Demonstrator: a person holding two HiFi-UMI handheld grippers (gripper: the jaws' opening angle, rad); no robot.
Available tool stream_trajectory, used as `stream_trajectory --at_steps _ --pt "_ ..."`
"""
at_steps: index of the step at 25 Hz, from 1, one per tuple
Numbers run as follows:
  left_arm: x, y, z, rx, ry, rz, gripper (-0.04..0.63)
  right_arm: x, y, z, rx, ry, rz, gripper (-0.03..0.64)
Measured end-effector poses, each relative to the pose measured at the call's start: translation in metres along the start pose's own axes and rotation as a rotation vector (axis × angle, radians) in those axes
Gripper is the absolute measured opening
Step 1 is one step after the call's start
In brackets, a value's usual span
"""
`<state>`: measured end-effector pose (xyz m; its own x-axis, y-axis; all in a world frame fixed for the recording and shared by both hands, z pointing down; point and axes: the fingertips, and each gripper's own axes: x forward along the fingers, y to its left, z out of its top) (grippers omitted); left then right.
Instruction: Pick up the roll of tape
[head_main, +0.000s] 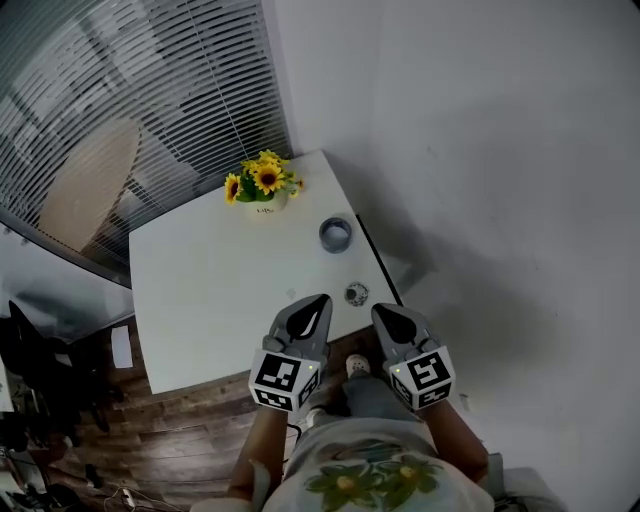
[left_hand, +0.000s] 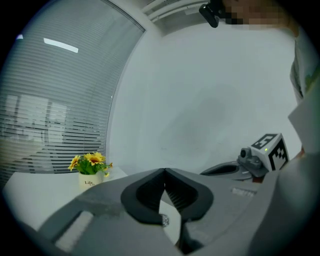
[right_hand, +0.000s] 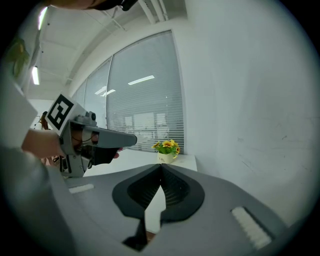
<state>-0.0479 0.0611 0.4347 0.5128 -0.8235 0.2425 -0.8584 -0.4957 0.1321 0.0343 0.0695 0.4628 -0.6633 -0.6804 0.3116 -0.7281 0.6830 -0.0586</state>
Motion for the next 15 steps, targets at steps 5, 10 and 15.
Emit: stream_trajectory --at_steps 5,10,15 --pt "0.027 0.011 0.010 0.015 -0.002 0.019 0.026 0.017 -0.022 0.005 -0.006 0.004 0.025 -0.001" --pt "0.048 0.015 0.021 0.042 -0.014 0.055 0.102 0.027 -0.042 0.010 -0.022 0.000 0.059 0.000" --pt "0.063 0.022 0.027 0.097 0.005 0.092 0.219 0.040 -0.057 0.018 -0.042 -0.004 0.102 0.000"
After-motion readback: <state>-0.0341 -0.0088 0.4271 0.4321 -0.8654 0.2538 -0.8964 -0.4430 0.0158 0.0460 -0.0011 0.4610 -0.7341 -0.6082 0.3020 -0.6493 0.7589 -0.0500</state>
